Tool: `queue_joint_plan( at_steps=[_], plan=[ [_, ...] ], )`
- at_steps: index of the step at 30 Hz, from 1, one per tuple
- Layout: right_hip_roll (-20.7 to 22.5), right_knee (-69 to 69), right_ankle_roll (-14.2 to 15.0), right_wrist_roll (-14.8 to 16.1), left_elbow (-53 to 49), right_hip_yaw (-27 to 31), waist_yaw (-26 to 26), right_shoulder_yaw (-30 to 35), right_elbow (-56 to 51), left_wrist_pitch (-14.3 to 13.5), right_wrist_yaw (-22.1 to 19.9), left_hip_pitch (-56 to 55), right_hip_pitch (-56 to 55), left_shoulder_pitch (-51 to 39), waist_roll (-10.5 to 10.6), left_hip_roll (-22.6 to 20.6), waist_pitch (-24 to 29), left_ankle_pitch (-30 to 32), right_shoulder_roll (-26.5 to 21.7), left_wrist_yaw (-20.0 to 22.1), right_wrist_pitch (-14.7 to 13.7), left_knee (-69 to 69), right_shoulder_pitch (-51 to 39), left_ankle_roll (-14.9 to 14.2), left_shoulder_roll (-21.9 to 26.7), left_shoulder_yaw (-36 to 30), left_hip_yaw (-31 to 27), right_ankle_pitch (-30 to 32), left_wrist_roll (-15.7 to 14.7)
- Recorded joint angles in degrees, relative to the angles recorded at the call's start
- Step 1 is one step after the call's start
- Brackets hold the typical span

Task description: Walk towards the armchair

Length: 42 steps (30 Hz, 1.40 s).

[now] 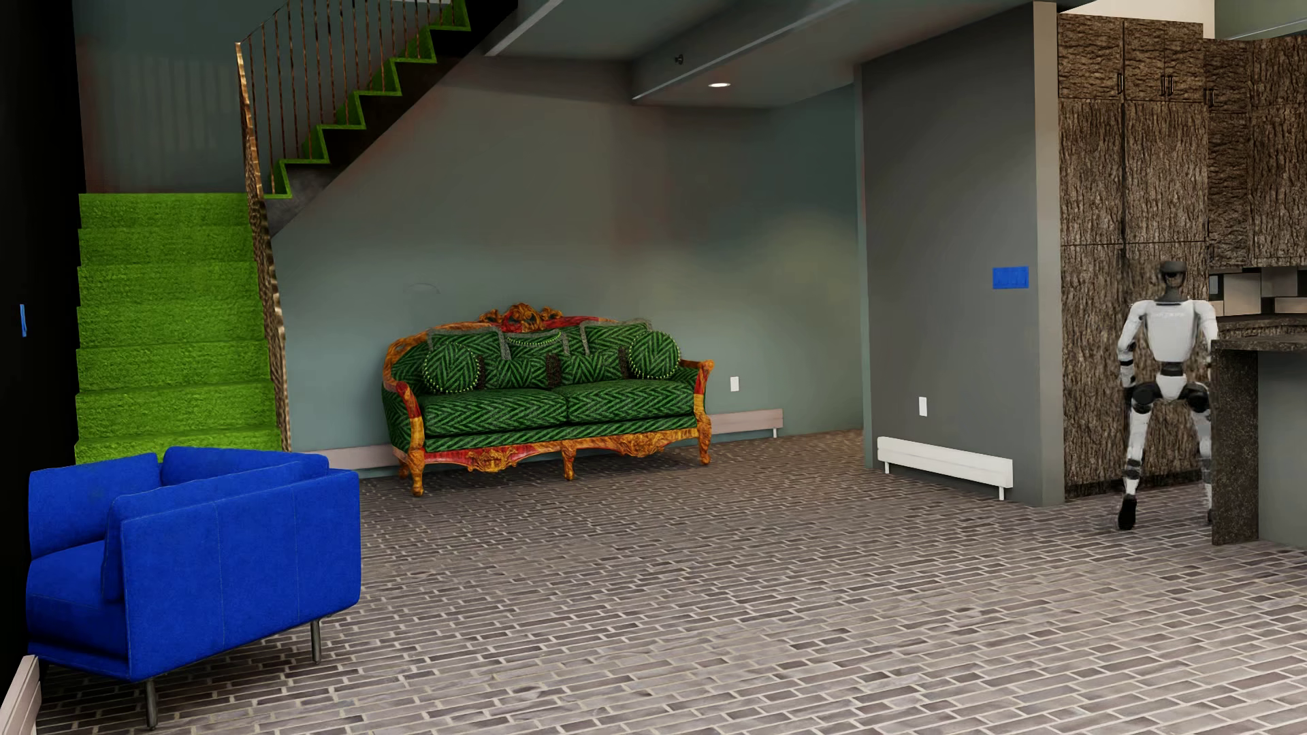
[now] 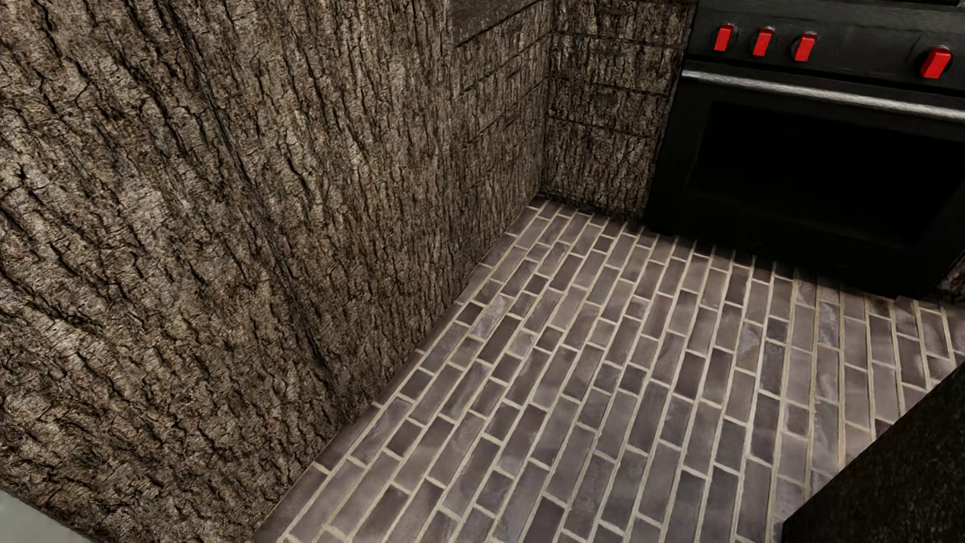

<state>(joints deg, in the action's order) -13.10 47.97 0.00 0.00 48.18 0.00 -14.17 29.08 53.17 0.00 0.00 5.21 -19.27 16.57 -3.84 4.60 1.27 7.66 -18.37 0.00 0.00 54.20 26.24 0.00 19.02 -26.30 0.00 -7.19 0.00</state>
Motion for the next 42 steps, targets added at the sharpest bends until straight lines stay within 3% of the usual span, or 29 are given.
queue_joint_plan(
  at_steps=[2,4,7,8,9,14,18,22,24,27,30,35,37,39,42],
  plan=[
    [-0.5,-1.8,0.0,0.0,3.8,0.0,3.4,-2.7,-5.7,0.0,0.0,-3.1,3.8,1.6,-0.4,-0.5,1.1,6.8,-2.0,0.0,0.0,-3.7,-2.2,0.0,0.6,-1.9,0.0,-2.4,0.0],
    [0.2,-3.2,0.0,0.0,3.5,0.0,4.7,-8.3,-10.8,0.0,0.0,-7.3,6.5,4.9,0.0,0.0,1.0,21.6,-4.1,0.0,0.0,-4.1,-3.5,0.0,2.1,-0.2,0.0,-4.5,0.0],
    [0.9,-4.0,0.0,0.0,2.7,0.0,5.9,-20.5,-12.0,0.0,0.0,-8.0,10.3,7.1,1.2,1.3,0.4,22.3,-5.4,0.0,0.0,-8.0,-3.8,0.0,3.9,2.2,0.0,-7.0,0.0],
    [0.8,-3.8,0.0,0.0,0.1,0.0,6.7,-23.7,-11.7,0.0,0.0,-7.4,11.0,7.4,1.8,1.5,0.5,22.3,-5.9,0.0,0.0,-9.9,-3.9,0.0,5.4,-0.3,0.0,-7.7,0.0],
    [0.8,-3.8,0.0,0.0,1.6,0.0,6.6,-26.6,-10.8,0.0,0.0,-8.4,11.5,7.0,2.3,2.1,0.3,22.4,-6.3,0.0,0.0,-10.9,-4.5,0.0,4.8,2.2,0.0,-8.6,0.0],
    [-0.4,-2.8,0.0,0.0,-0.5,0.0,9.5,-24.2,-7.6,0.0,0.0,-11.5,13.2,5.2,2.0,1.8,0.7,15.1,-8.7,0.0,0.0,-14.4,-5.7,0.0,5.9,5.0,0.0,-12.0,0.0],
    [-1.7,-2.8,0.0,0.0,-2.5,0.0,11.6,-22.3,-10.0,0.0,0.0,-14.2,13.5,4.5,1.9,1.1,1.4,7.7,-8.2,0.0,0.0,-17.0,-5.3,0.0,5.5,6.1,0.0,-11.1,0.0],
    [-2.4,-4.8,0.0,0.0,-1.7,0.0,13.4,-19.2,-11.5,0.0,0.0,-20.3,14.3,3.9,1.8,-0.3,2.7,6.1,-7.4,0.0,0.0,-16.7,-6.8,0.0,4.5,5.5,0.0,-11.0,0.0],
    [-2.1,-6.4,0.0,0.0,-1.5,0.0,15.2,-16.8,-12.7,0.0,0.0,-21.7,14.6,4.8,1.7,-0.9,3.6,5.6,-7.3,0.0,0.0,-17.3,-8.7,0.0,4.1,4.4,0.0,-11.6,0.0],
    [-2.8,-5.6,0.0,0.0,-0.6,0.0,15.2,-15.2,-18.7,0.0,0.0,-24.6,13.8,7.0,2.4,-0.7,4.5,0.6,-8.1,0.0,0.0,-17.8,-11.1,0.0,2.9,1.0,0.0,-12.1,0.0],
    [-3.8,-4.6,0.0,0.0,0.7,0.0,15.7,-13.7,-24.4,0.0,0.0,-27.2,14.2,8.1,1.8,0.6,4.6,-4.8,-7.9,0.0,0.0,-16.6,-11.3,0.0,1.9,-2.9,0.0,-13.1,0.0],
    [-2.1,-10.6,0.0,0.0,1.0,0.0,20.5,-14.1,-25.8,0.0,0.0,-33.2,26.1,10.2,0.7,3.3,3.8,10.1,-5.9,0.0,0.0,-7.4,-7.3,0.0,0.4,-2.7,0.0,-9.5,0.0],
    [-3.8,-7.8,0.0,0.0,1.3,0.0,23.1,-13.6,-22.8,0.0,0.0,-35.7,27.2,10.4,0.4,1.2,3.2,10.9,-5.8,0.0,0.0,-3.8,-6.4,0.0,0.0,-2.3,0.0,-7.2,0.0],
    [-6.7,1.6,0.0,0.0,2.6,0.0,22.2,-14.4,-17.4,0.0,0.0,-34.2,24.6,8.3,0.1,-2.9,3.7,4.9,-4.8,0.0,0.0,-1.5,-5.4,0.0,0.2,-2.7,0.0,-3.8,0.0],
    [-2.0,20.0,0.0,0.0,0.6,0.0,13.8,-13.0,-9.7,0.0,0.0,-27.3,14.0,3.7,0.1,-9.5,4.4,-6.1,-3.7,0.0,0.0,-5.7,-3.0,0.0,2.1,1.2,0.0,-6.5,0.0]
  ],
)
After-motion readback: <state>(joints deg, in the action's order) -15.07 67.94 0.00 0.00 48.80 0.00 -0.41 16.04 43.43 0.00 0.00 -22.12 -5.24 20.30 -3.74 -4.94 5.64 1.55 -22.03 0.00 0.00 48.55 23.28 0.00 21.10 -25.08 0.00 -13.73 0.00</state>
